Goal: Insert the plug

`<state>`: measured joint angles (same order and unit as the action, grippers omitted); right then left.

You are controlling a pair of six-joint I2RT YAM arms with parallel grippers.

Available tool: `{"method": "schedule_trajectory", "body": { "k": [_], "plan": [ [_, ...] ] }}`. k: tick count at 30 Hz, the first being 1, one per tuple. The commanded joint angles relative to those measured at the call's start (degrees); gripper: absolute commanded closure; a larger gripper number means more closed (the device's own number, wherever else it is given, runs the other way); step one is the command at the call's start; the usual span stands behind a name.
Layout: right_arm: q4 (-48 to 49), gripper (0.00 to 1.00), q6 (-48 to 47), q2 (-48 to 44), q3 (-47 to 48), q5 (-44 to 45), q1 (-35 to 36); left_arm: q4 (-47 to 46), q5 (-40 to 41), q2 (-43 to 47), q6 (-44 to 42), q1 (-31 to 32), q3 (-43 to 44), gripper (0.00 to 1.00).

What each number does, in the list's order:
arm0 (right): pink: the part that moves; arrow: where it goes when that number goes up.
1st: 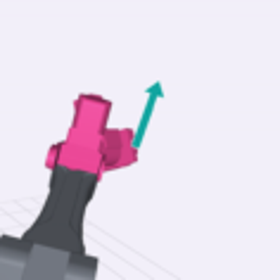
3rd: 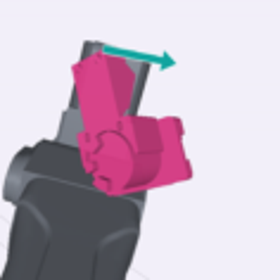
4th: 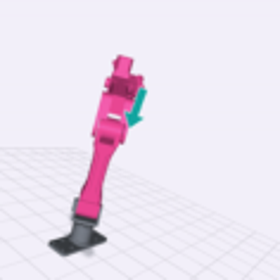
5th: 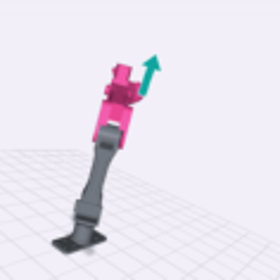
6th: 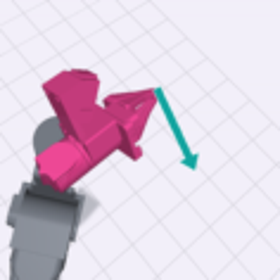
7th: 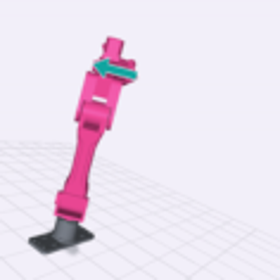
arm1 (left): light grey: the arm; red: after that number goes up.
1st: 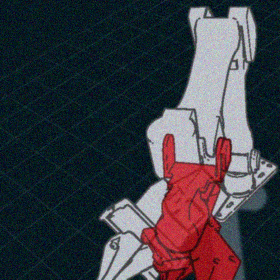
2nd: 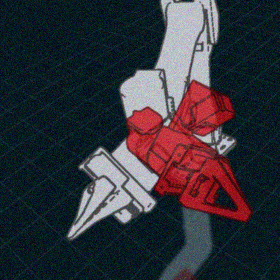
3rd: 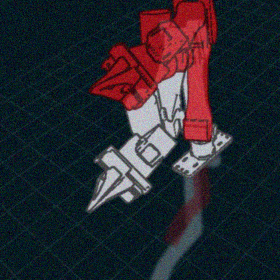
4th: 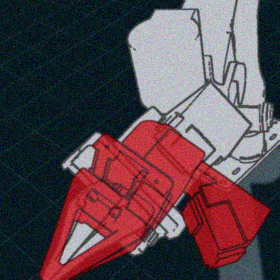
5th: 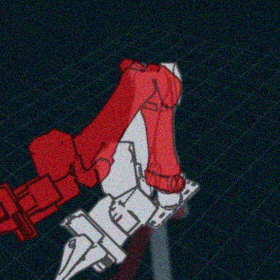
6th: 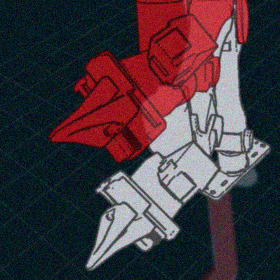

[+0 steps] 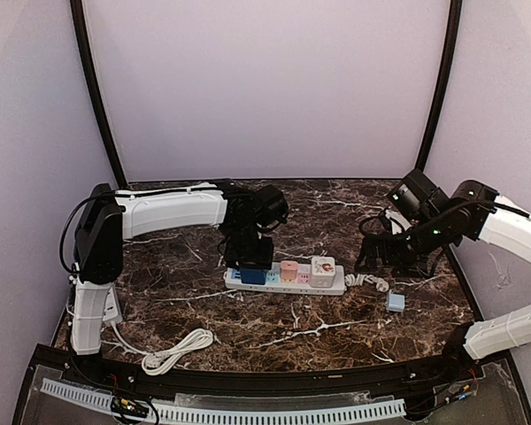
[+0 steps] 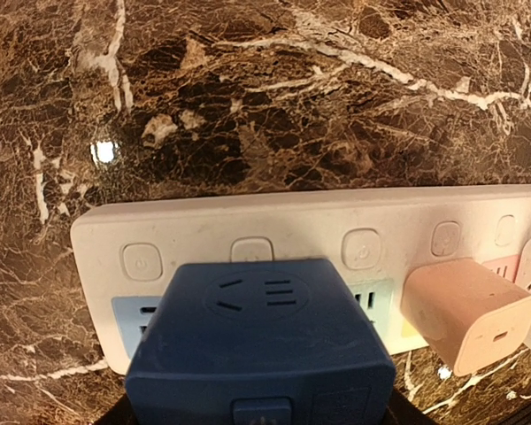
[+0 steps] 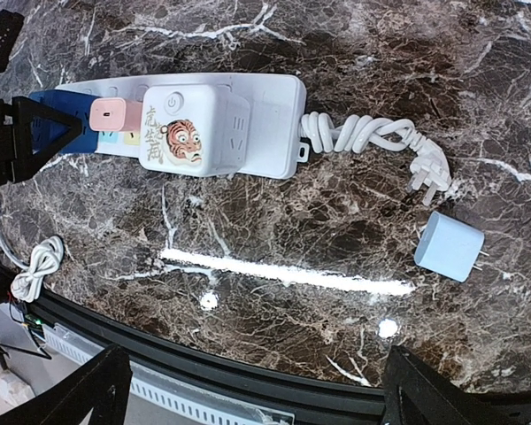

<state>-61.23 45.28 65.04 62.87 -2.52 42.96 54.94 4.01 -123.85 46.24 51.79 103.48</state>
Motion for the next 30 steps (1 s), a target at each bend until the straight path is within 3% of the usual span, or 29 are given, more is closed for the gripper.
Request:
{"method": "schedule_trajectory", "body": {
  "k": [1, 8, 15, 23, 28, 30],
  "plan": [
    [0.72, 0.01, -0.51, 0.46, 1.42, 0.94, -0.33, 1.65, -3.07, -11.78, 3.79, -0.61, -5.33, 0.99],
    [0.09, 0.02, 0.04, -0.46, 0.87, 1.20, -0.34, 2.16, -3.22, -12.52, 4.68, -0.48, -5.66, 0.99],
    [-0.76, 0.01, 0.50, -1.22, 1.12, 1.70, -0.34, 2.44, -3.13, -11.65, 3.46, -0.29, -4.47, 0.82],
    [-1.47, 0.01, 1.19, -2.33, 1.75, 2.12, -0.33, 3.90, -0.94, -6.17, 3.12, -0.10, -3.67, 0.42],
    [-2.30, 0.01, 1.17, -2.85, 2.34, 2.30, -0.34, 5.29, 1.94, 0.47, 2.86, 0.44, -1.55, 0.03],
    [-2.26, 0.01, 1.02, -2.92, 2.30, 2.27, -0.33, 6.41, 2.85, 2.48, 2.85, 0.54, -0.48, 0.02]
  ]
}}
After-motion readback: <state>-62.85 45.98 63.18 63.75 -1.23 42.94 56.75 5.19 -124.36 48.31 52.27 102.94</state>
